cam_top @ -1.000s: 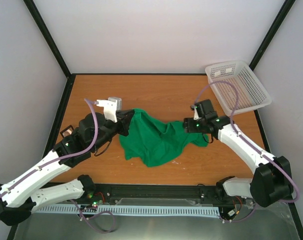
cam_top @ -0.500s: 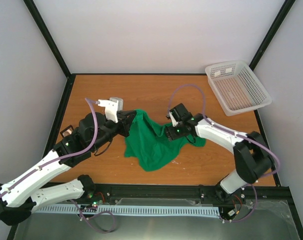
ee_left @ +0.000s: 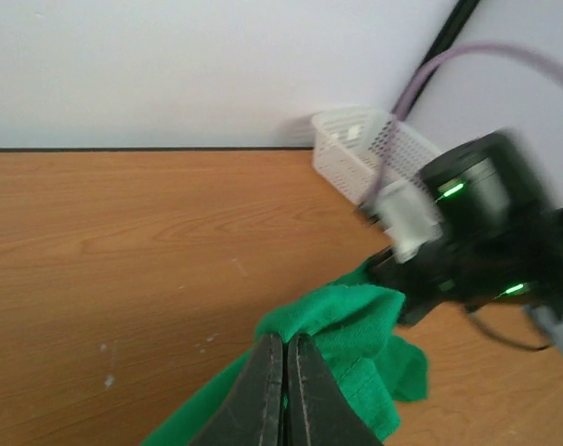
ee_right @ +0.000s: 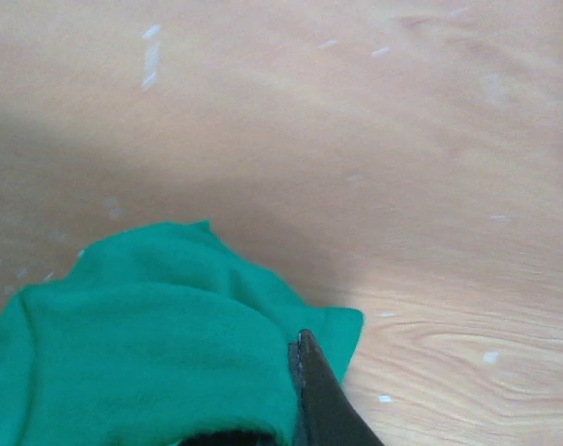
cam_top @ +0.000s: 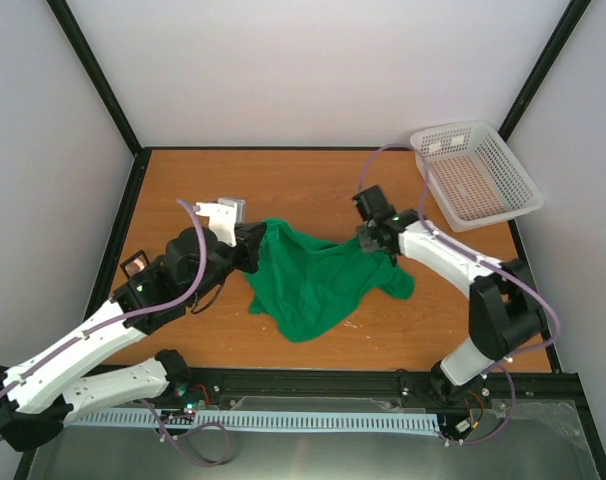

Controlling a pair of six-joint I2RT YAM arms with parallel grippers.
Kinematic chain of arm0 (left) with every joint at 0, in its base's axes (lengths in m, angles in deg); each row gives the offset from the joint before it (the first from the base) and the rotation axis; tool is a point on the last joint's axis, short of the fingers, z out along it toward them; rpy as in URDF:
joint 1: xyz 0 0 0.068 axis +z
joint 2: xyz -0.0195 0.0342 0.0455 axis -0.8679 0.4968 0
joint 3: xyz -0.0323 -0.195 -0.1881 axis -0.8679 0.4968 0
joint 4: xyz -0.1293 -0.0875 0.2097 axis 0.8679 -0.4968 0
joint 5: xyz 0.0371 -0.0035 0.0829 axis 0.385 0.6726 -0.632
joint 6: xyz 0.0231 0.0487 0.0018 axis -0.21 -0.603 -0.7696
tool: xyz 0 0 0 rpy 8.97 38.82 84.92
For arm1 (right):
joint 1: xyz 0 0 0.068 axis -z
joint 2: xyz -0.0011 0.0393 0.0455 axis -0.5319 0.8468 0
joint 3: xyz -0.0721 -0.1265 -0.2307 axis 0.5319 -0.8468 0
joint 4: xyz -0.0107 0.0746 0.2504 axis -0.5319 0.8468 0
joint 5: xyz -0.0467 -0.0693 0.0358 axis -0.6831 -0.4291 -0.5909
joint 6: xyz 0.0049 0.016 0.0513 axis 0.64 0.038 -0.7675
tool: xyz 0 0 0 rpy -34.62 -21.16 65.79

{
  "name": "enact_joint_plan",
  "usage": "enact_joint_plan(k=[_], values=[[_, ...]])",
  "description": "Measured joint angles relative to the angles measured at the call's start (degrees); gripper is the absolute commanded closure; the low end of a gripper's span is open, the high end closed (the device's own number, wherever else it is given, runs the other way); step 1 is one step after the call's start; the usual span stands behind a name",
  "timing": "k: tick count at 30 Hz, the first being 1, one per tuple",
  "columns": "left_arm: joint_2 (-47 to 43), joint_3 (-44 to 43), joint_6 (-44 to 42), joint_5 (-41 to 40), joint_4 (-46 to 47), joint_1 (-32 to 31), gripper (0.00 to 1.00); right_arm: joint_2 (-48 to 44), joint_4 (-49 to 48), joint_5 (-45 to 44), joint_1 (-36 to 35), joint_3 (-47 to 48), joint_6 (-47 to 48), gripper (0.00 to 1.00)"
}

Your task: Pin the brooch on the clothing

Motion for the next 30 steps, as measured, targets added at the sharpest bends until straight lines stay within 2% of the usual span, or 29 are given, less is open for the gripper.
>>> enact_joint_plan(k=[4, 8, 10, 13, 18, 20, 24, 30], values=[[3.85, 0.28, -1.27, -1.16, -0.52, 3.78, 0.99, -4.98, 0.24, -0.5, 7.06, 2.54, 1.57, 0.97], [9.9, -2.01, -3.32, -1.25, -2.84, 13.55, 0.99, -5.2, -0.26, 0.17, 13.11, 10.75, 4.04, 0.97], [12.09, -5.16, -4.92, -1.4, -3.8, 18.36, 0.99, -1.95, 0.83, 0.39, 14.84, 19.41, 5.9, 0.97], [14.14, -12.76, -7.96, -1.81, -3.63, 22.38, 0.99, 5.2, 2.19, 1.44, 16.06, 35.32, 8.87, 0.97], [14.45, -23.82, -15.63, -2.64, 1.25, 23.06, 0.99, 14.01, 8.0, 3.85, 16.17, 60.22, 12.7, 0.97], [14.34, -26.29, -18.78, -2.86, 3.15, 23.06, 0.99, 14.86, 9.44, 5.6, 16.2, 66.79, 13.75, 0.97], [13.38, -28.33, -23.26, -3.28, 4.11, 23.08, 0.99, 11.15, 10.4, 8.48, 16.2, 68.67, 14.6, 0.97], [10.29, -29.59, -26.49, -2.45, 3.28, 23.08, 0.99, 3.72, 10.49, 13.16, 16.2, 62.62, 13.99, 0.97]])
